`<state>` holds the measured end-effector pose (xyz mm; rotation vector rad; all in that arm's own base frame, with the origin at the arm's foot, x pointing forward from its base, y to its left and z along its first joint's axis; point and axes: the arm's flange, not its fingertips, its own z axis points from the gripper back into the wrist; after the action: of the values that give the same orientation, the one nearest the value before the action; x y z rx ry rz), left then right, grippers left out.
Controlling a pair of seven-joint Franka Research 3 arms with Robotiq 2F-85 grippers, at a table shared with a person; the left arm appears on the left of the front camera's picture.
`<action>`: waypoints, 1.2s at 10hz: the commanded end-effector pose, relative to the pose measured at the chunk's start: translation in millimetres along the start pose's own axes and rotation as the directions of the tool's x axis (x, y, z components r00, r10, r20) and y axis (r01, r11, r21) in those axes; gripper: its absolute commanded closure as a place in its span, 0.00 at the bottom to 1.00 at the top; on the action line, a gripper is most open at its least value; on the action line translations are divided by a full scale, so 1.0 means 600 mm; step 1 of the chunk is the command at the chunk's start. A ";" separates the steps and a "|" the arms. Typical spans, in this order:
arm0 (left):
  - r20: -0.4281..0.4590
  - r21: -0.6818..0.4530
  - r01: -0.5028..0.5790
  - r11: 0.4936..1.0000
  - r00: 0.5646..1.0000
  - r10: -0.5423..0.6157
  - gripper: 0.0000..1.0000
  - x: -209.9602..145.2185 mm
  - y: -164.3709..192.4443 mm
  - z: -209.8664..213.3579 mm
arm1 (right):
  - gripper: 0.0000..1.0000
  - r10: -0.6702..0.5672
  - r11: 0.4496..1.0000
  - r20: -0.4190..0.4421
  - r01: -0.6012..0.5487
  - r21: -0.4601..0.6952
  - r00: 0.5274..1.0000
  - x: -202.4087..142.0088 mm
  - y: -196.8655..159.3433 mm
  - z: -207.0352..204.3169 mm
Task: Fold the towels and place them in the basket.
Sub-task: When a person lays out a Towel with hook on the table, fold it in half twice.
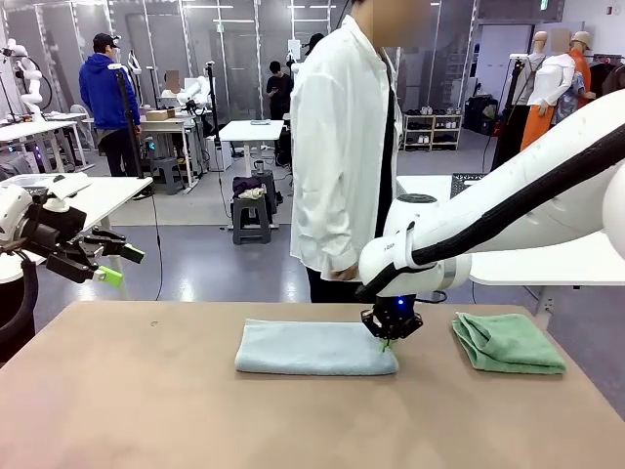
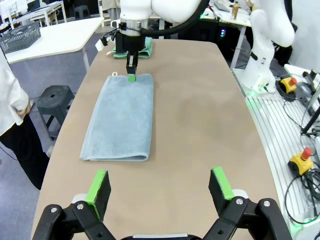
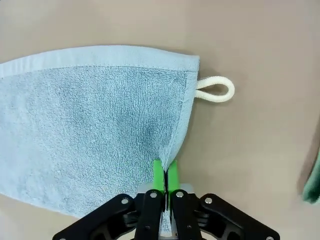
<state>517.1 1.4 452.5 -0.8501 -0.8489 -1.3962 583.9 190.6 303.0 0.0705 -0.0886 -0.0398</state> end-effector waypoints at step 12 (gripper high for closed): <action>0.003 -0.004 0.001 1.000 1.000 -0.001 0.00 0.001 -0.001 0.001 | 1.00 0.181 0.964 0.069 -0.163 -0.210 0.981 0.018 0.375 0.098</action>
<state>517.0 1.0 452.3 -0.8510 -0.8483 -1.3966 574.7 384.7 376.6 -0.1183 -0.1846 0.1567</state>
